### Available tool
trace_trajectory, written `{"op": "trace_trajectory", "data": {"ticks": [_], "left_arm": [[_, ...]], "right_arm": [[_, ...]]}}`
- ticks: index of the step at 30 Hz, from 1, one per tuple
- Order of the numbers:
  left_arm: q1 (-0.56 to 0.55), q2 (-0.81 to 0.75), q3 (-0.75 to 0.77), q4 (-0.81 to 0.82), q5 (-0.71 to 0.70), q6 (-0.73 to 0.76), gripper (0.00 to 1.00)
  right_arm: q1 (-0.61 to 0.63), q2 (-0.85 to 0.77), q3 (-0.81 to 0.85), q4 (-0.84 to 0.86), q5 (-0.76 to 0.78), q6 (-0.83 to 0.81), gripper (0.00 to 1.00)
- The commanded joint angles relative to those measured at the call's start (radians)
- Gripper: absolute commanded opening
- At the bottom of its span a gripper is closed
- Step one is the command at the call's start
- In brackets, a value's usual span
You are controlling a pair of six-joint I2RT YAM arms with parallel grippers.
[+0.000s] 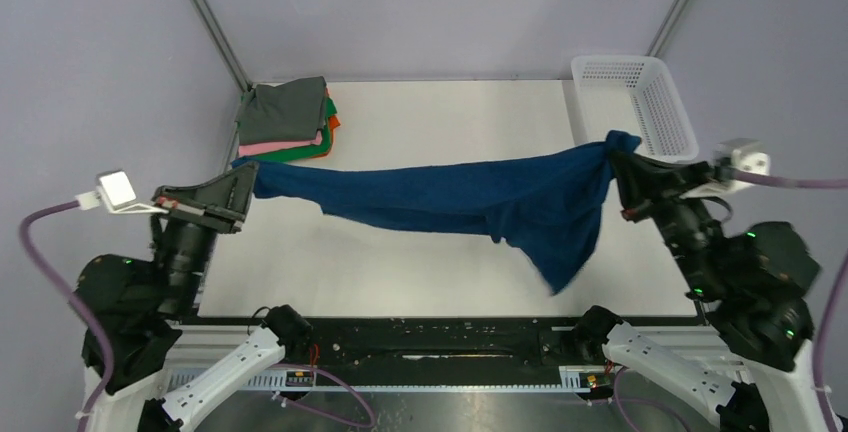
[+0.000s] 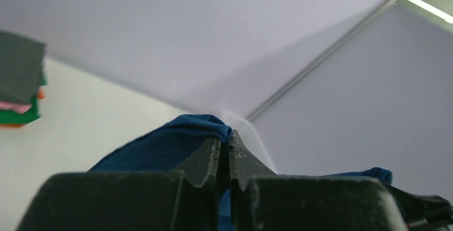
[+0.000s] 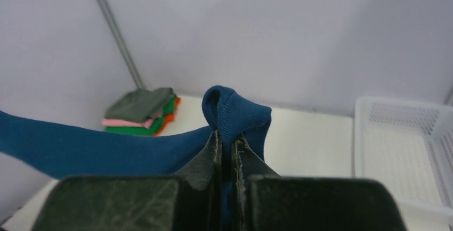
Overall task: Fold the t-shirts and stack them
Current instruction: Flatten out the tshirt
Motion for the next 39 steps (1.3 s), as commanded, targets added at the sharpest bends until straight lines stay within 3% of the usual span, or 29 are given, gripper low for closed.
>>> {"op": "trace_trajectory", "data": {"ticks": [1, 6, 14, 17, 21, 24, 27, 30, 32, 35, 39], "left_arm": [[-0.001, -0.005, 0.117, 0.119, 0.154, 0.070, 0.00], [-0.001, 0.008, 0.215, 0.118, 0.193, 0.094, 0.00], [-0.002, 0.014, 0.214, 0.116, 0.127, 0.109, 0.00], [-0.001, 0.040, 0.176, 0.116, 0.012, 0.120, 0.00], [-0.002, 0.131, 0.099, 0.101, -0.228, 0.138, 0.00], [-0.001, 0.236, 0.033, 0.066, -0.398, 0.119, 0.00], [0.034, 0.371, -0.049, 0.038, -0.519, 0.061, 0.00], [0.204, 0.490, -0.114, 0.054, -0.291, -0.004, 0.00], [0.296, 0.560, -0.190, 0.164, -0.166, -0.001, 0.00], [0.370, 0.693, -0.220, 0.302, -0.092, 0.012, 0.00], [0.432, 0.933, -0.101, 0.319, -0.031, 0.026, 0.00]], "right_arm": [[0.001, -0.028, 0.159, -0.055, -0.153, -0.018, 0.00], [0.001, -0.051, 0.280, -0.115, -0.274, 0.009, 0.00], [0.002, -0.073, 0.305, -0.135, -0.205, 0.003, 0.00], [0.001, -0.049, 0.262, -0.115, -0.044, -0.005, 0.00], [0.001, 0.011, 0.135, -0.014, 0.357, -0.084, 0.00], [0.002, 0.092, -0.008, 0.152, 0.634, -0.189, 0.00], [-0.014, 0.184, -0.124, 0.259, 0.733, -0.222, 0.00], [-0.102, 0.291, -0.198, 0.260, 0.659, -0.133, 0.00], [-0.175, 0.376, -0.232, 0.261, 0.582, -0.073, 0.00], [-0.286, 0.526, -0.259, 0.319, 0.440, 0.012, 0.00], [-0.400, 0.746, -0.218, 0.410, 0.305, 0.060, 0.00]]}}
